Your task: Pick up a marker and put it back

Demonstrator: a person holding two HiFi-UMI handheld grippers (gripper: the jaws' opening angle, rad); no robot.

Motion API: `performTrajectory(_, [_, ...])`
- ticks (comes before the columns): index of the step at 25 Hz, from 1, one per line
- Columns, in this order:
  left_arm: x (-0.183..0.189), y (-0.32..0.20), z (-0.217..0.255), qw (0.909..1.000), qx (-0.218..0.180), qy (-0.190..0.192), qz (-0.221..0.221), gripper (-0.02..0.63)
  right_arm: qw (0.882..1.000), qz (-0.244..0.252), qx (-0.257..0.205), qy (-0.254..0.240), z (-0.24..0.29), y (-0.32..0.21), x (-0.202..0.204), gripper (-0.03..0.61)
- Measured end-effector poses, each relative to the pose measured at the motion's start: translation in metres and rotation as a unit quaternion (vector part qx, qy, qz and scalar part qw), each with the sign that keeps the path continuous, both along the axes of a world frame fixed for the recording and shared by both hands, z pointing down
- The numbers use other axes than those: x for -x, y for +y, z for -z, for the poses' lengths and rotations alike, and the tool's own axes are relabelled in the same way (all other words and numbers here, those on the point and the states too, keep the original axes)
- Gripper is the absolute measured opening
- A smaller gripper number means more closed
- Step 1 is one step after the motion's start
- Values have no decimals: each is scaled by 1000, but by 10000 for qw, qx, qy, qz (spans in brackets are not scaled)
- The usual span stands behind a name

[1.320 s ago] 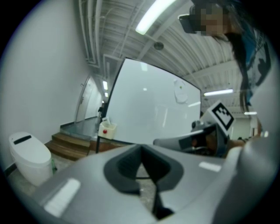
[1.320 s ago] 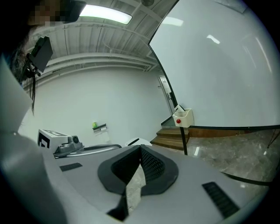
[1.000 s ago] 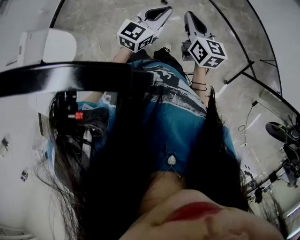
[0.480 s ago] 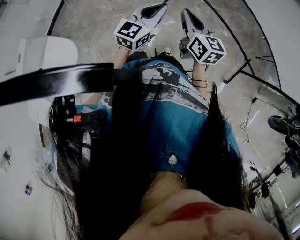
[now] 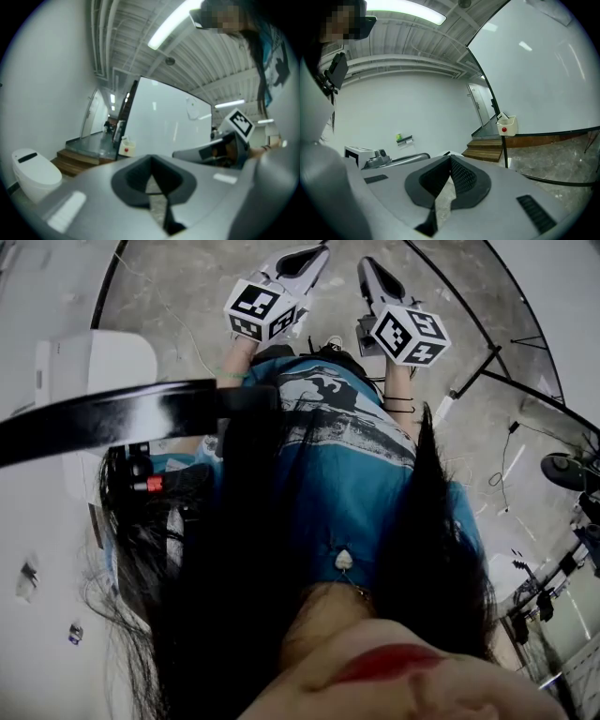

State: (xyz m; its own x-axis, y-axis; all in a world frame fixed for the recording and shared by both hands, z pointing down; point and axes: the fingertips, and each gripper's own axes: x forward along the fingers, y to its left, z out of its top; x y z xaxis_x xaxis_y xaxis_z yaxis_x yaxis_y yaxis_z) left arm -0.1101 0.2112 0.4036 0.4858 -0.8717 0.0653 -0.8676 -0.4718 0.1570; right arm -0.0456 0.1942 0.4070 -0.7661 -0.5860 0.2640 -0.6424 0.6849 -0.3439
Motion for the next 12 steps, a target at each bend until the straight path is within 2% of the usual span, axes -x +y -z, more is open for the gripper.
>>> performTrajectory(12, [10, -6, -3, 10000, 34, 30, 85, 3, 10000, 6, 14, 62, -2, -8, 5, 11])
